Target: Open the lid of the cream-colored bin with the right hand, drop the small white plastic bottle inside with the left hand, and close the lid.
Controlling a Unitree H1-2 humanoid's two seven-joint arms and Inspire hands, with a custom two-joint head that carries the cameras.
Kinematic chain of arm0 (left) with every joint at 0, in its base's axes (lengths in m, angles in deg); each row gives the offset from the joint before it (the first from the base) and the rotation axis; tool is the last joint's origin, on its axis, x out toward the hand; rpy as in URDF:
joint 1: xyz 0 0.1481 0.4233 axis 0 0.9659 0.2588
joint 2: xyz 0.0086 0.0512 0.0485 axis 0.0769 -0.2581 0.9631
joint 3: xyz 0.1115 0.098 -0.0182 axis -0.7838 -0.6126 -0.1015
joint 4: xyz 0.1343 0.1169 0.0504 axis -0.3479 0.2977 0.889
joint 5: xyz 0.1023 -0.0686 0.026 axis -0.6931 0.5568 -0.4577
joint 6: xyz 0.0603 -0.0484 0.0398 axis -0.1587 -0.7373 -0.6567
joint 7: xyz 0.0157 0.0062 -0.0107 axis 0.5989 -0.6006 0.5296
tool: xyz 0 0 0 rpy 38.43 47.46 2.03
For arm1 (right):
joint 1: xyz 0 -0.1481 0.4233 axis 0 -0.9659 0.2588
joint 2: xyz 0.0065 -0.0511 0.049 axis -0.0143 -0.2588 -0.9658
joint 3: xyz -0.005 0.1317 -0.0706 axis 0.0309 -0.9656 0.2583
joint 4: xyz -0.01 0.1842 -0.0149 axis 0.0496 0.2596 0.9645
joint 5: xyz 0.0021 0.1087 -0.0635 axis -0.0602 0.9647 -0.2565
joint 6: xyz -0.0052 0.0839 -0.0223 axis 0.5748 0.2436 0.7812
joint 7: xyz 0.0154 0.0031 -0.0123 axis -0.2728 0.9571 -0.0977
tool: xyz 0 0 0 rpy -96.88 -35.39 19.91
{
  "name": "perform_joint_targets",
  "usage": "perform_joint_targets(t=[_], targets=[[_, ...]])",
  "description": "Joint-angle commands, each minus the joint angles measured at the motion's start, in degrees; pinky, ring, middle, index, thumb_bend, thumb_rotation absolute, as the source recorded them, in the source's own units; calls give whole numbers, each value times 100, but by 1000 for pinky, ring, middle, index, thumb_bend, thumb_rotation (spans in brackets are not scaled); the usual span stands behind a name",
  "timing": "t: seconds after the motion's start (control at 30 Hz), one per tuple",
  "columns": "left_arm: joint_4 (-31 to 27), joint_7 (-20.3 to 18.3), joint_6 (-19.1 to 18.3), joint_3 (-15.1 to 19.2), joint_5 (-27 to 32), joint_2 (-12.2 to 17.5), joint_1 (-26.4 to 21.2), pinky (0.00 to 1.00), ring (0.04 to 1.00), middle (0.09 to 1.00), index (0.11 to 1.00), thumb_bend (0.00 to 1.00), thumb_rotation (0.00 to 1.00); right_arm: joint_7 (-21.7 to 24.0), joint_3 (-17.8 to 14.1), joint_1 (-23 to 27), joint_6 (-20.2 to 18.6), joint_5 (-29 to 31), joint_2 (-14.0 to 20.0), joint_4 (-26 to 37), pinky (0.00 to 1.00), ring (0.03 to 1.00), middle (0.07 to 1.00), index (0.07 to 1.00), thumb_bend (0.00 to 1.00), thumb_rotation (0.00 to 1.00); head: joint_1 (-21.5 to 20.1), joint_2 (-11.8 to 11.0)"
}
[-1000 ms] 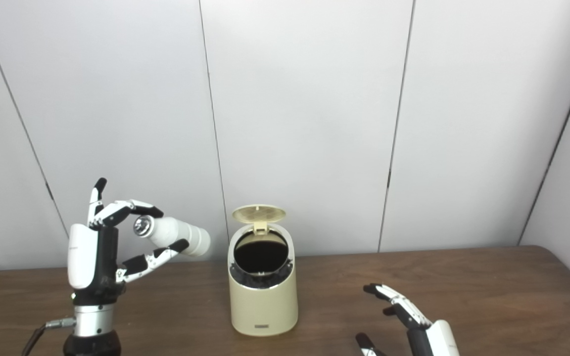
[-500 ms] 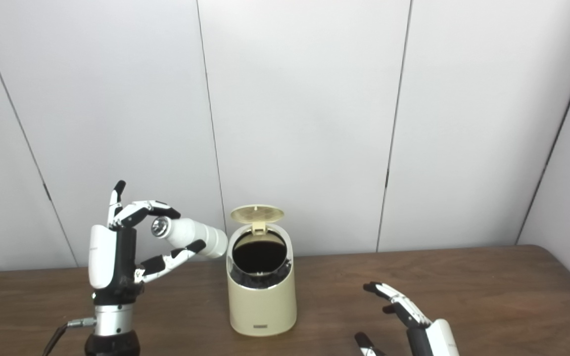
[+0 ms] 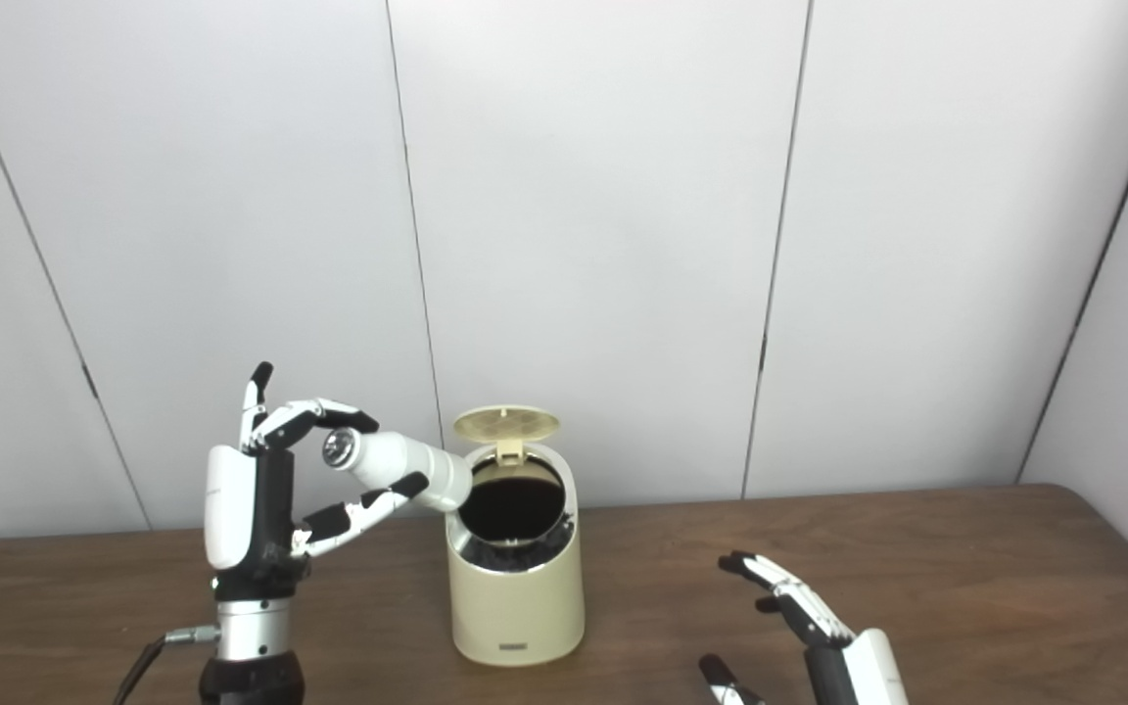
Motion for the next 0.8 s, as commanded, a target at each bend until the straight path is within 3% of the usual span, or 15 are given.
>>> perform_joint_targets(t=[0.0,0.27,0.37,0.77], targets=[[-29,159,217,-18,-6,-10,-404,1000,626,477,483,525,0,-91,16,-16,180,17,-13,-216,645,781,811,774,181,101,-10,4],[154,278,256,-96,-40,-84,-486,1000,627,476,486,525,0,-115,26,-2,175,-27,-27,-271,644,777,812,775,190,100,-63,-4],[207,319,266,-133,-52,-128,-512,1000,625,475,487,524,0,-109,30,-8,159,-44,-28,-260,649,782,819,781,188,169,-77,0],[426,495,291,-293,-106,-177,-623,1000,618,472,493,524,0,-121,32,-13,138,-99,-24,-285,656,790,826,792,192,286,-88,29]])
